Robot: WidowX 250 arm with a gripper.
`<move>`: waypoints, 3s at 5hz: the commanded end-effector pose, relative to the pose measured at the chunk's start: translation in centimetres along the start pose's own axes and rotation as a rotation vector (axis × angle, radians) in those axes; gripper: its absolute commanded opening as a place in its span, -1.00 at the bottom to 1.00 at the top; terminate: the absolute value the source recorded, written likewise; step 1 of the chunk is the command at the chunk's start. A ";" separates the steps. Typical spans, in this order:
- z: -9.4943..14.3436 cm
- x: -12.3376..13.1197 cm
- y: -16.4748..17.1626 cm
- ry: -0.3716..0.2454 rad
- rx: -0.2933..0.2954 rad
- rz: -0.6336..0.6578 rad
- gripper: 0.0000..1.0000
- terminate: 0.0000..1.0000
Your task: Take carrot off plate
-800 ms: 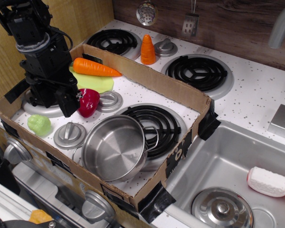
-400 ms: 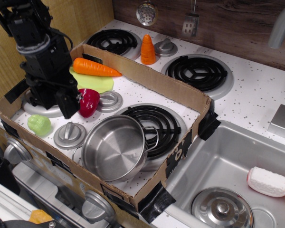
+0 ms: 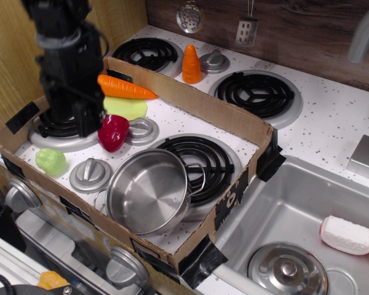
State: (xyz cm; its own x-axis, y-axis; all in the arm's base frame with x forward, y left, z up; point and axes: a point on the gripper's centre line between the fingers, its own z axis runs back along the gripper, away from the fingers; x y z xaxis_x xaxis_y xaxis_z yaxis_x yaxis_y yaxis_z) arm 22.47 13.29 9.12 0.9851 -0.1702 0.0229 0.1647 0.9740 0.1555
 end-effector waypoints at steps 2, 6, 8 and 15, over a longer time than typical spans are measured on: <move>1.3 7.0 4.0 -0.018 0.118 -0.337 1.00 -1.00; -1.9 10.4 6.5 0.031 0.037 -0.512 1.00 -1.00; -3.8 10.0 7.1 -0.009 0.055 -0.548 1.00 -1.00; -5.4 11.0 8.1 -0.012 0.021 -0.566 -1.00 -1.00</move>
State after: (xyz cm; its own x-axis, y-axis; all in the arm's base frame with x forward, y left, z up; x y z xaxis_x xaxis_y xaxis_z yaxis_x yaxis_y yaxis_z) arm 34.09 20.31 2.84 0.7478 -0.6585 -0.0844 0.6639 0.7401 0.1071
